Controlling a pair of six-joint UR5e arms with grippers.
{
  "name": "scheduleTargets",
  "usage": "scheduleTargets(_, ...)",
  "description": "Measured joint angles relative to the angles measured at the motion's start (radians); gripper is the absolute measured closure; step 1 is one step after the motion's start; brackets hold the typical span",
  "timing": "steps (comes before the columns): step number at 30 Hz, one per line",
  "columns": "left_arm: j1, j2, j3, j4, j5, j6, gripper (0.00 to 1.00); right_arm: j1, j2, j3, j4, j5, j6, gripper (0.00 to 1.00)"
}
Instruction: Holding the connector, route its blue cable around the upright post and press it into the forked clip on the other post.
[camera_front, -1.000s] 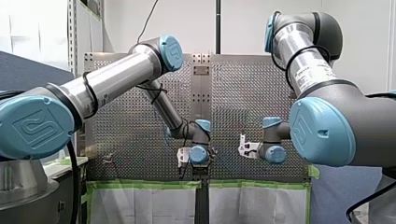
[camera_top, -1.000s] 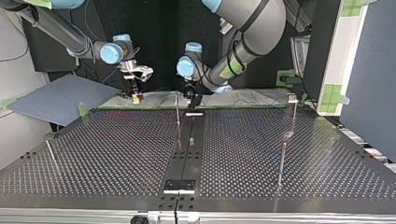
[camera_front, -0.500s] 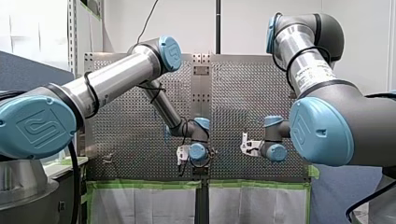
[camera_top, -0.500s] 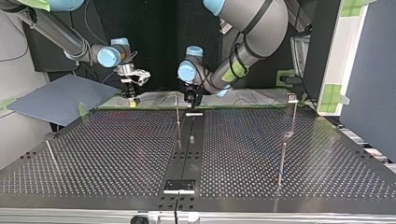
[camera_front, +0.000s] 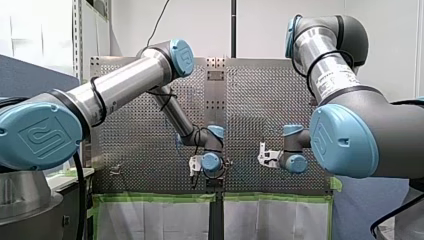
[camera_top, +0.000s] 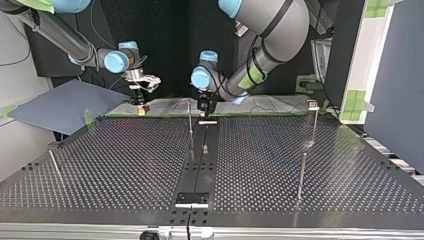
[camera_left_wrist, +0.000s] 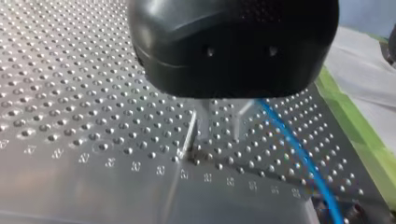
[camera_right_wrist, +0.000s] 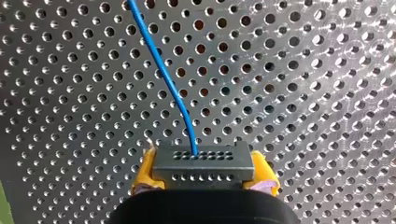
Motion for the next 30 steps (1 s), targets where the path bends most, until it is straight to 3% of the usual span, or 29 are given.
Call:
scheduleTargets(4,-0.004,0.001,0.000,-0.001,0.034,0.000,0.47,0.000,0.002,0.000,0.000,-0.001,0.002,1.00)
scheduleTargets(6,-0.005,0.001,0.000,-0.007,0.045,0.000,0.30,0.000,0.003,0.000,0.000,-0.001,0.002,1.00)
scheduleTargets(7,-0.006,0.001,0.000,-0.012,0.052,-0.001,0.30,0.001,0.003,0.000,0.000,-0.002,0.002,1.00)
scheduleTargets(9,-0.006,0.001,0.000,-0.022,0.062,-0.001,0.05,0.001,0.004,0.000,0.000,-0.002,0.002,1.00)
scheduleTargets(11,-0.007,0.001,0.000,-0.035,0.070,0.000,0.00,0.002,0.005,0.000,0.001,-0.003,0.002,1.00)
scheduleTargets(25,-0.008,0.008,-0.010,-0.148,0.086,-0.005,0.00,0.005,0.006,0.000,0.006,-0.006,0.002,1.00)
scheduleTargets(30,0.003,0.043,-0.047,-0.131,0.113,-0.032,0.00,0.007,0.006,0.000,0.007,-0.010,0.003,1.00)
